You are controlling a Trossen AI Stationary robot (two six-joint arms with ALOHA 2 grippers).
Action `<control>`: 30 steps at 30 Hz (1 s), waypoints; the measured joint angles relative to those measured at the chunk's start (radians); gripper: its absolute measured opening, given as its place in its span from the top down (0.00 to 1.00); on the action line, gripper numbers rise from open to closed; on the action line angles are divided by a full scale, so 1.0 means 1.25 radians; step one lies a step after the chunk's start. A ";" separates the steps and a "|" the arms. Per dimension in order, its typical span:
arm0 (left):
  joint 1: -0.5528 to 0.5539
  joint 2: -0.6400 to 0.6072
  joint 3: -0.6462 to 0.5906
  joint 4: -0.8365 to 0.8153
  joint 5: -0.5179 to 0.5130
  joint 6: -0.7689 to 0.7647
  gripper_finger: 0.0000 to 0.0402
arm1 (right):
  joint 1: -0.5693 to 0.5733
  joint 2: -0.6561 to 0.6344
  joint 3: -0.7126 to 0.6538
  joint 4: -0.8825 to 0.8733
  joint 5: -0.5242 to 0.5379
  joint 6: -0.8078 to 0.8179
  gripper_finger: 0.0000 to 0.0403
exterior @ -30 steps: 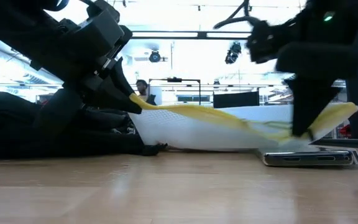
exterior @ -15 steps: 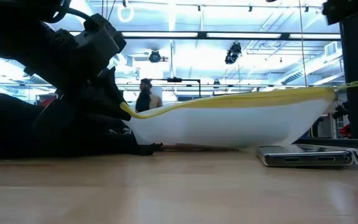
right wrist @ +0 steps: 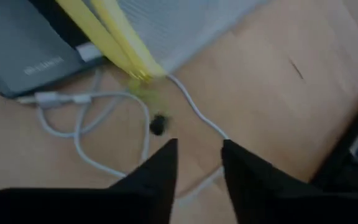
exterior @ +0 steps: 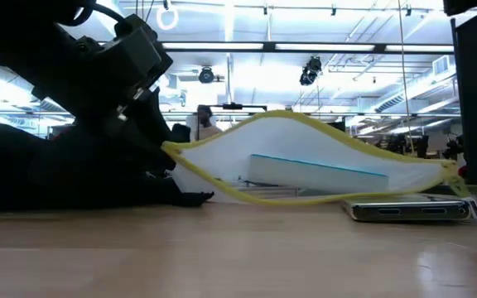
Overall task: Unpack backpack
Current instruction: Open the zip lock bag, then remove the medicine organizer from the zip lock bag
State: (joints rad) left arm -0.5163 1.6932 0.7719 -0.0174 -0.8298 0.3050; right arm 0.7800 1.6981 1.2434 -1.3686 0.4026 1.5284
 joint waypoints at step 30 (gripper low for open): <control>-0.056 -0.442 -0.352 0.593 0.163 -0.086 0.59 | -0.144 0.000 -0.019 0.797 0.161 -0.881 0.78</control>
State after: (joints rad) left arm -0.5858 1.1411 0.3320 0.7233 -0.6257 0.1970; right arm 0.6005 1.6981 1.2191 -0.3724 0.6039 0.4273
